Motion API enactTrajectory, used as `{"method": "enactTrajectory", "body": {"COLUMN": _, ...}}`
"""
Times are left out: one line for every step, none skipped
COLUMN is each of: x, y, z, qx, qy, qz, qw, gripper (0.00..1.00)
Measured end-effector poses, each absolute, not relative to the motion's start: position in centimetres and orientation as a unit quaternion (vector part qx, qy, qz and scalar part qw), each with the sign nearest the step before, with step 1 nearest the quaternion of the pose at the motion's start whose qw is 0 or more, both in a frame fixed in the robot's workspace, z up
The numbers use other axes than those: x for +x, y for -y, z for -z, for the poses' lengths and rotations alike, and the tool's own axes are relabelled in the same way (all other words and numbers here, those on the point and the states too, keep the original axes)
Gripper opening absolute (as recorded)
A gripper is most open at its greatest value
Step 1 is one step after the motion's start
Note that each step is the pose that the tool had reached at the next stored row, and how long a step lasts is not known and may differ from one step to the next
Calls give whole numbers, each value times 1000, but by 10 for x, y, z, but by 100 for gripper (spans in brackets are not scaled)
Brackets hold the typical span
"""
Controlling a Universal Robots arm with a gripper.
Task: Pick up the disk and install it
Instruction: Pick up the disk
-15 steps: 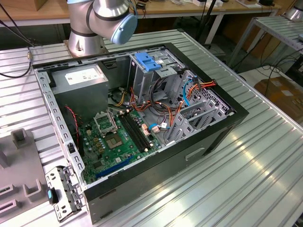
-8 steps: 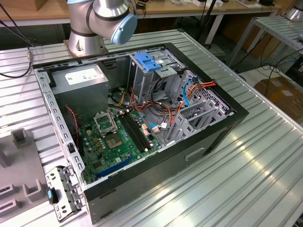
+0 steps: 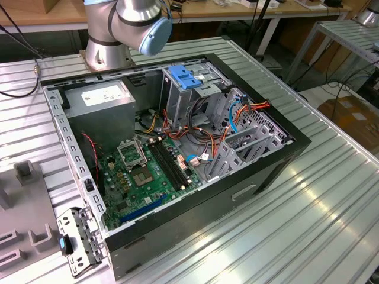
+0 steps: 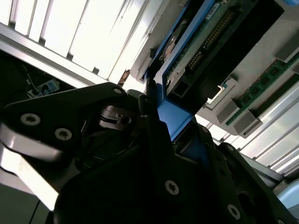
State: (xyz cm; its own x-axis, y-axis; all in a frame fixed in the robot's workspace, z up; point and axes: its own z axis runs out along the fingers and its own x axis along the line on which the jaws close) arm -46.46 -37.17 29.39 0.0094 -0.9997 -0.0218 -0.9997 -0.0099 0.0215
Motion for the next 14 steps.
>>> {"method": "enactTrajectory", "body": {"x": -465, "y": 372, "z": -294, "qx": -710, "qy": -704, "qz": -15, "qw": 0, "gripper": 37}}
{"method": "enactTrajectory", "body": {"x": -465, "y": 372, "z": -294, "qx": -710, "qy": -704, "qz": -15, "qw": 0, "gripper": 37}}
{"method": "enactTrajectory", "body": {"x": -465, "y": 372, "z": -294, "qx": -710, "qy": -704, "qz": -15, "qw": 0, "gripper": 37}}
{"method": "enactTrajectory", "body": {"x": -465, "y": 372, "z": -294, "qx": -710, "qy": -704, "qz": -15, "qw": 0, "gripper": 37}}
{"method": "enactTrajectory", "body": {"x": -465, "y": 372, "z": -294, "qx": -710, "qy": -704, "qz": -15, "qw": 0, "gripper": 37}}
{"method": "enactTrajectory", "body": {"x": -465, "y": 372, "z": -294, "qx": -710, "qy": -704, "qz": -15, "qw": 0, "gripper": 37}}
{"method": "enactTrajectory", "body": {"x": -465, "y": 372, "z": -294, "qx": -710, "qy": -704, "qz": -15, "qw": 0, "gripper": 37}}
{"method": "enactTrajectory", "body": {"x": -465, "y": 372, "z": -294, "qx": -710, "qy": -704, "qz": -15, "qw": 0, "gripper": 37}}
{"method": "enactTrajectory", "body": {"x": -465, "y": 372, "z": -294, "qx": -710, "qy": -704, "qz": -15, "qw": 0, "gripper": 37}}
{"method": "enactTrajectory", "body": {"x": -465, "y": 372, "z": -294, "qx": -710, "qy": -704, "qz": -15, "qw": 0, "gripper": 37}}
{"method": "enactTrajectory", "body": {"x": -465, "y": 372, "z": -294, "qx": -710, "qy": -704, "qz": -15, "qw": 0, "gripper": 37}}
{"method": "enactTrajectory", "body": {"x": -465, "y": 372, "z": -294, "qx": -710, "qy": -704, "qz": -15, "qw": 0, "gripper": 37}}
{"method": "enactTrajectory", "body": {"x": -465, "y": 372, "z": -294, "qx": -710, "qy": -704, "qz": -15, "qw": 0, "gripper": 37}}
{"method": "enactTrajectory", "body": {"x": -465, "y": 372, "z": -294, "qx": -710, "qy": -704, "qz": -15, "qw": 0, "gripper": 37}}
